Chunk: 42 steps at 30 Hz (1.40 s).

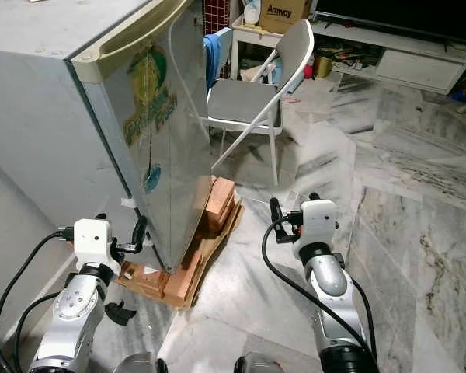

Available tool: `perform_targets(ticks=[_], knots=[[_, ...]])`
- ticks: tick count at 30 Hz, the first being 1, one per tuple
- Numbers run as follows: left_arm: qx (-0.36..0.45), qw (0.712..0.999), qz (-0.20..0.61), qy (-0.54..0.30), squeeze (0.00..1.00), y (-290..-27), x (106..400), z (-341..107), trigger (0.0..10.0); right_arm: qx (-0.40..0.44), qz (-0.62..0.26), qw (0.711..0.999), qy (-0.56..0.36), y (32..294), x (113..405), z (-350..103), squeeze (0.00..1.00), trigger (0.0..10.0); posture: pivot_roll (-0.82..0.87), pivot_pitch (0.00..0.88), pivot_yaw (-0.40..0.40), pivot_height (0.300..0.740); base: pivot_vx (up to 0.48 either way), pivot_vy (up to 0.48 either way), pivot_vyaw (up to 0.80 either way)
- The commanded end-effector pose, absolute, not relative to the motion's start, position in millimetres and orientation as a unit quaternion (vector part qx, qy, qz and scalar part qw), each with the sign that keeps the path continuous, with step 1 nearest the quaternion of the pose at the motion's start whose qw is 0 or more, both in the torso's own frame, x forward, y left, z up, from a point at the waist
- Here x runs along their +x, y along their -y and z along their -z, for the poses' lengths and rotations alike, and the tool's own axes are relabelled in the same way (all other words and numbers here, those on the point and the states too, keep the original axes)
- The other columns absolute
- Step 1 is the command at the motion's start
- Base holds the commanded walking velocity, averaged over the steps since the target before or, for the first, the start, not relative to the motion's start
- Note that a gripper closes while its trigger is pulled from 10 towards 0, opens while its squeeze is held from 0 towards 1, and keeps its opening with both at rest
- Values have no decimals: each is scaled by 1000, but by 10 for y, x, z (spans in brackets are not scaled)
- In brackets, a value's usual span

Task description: Restocking fridge

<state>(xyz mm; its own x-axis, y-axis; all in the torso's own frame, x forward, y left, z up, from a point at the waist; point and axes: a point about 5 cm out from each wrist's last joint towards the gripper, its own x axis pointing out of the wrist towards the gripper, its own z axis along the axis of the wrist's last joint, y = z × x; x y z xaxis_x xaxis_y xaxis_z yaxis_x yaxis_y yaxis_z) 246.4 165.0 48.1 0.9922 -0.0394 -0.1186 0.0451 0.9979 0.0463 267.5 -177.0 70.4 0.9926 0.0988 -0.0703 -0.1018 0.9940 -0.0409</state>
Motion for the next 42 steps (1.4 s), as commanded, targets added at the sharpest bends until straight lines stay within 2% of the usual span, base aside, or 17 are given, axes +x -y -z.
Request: perform_targets(ticks=[1,19,24,42], knots=[[34,998,10,-49,0,-1664,2525,-532,10000,-23,-61,998,-21,1721,2704,-732,0,10000,33,12,-19,740,0,0,0],[63,997,11,-44,0,-1694,2669,-624,10000,-13,-55,998,-12,1685,2795,-761,0,10000,45,19,-10,740,0,0,0],[39,999,9,-36,0,-1707,2665,-648,10000,-22,-78,997,8,1634,2764,-828,0,10000,47,27,-19,740,0,0,0],[20,999,1,-30,0,-1705,2629,-722,10000,15,-60,998,-1,1696,2682,-795,0,10000,49,44,-34,740,0,0,0]])
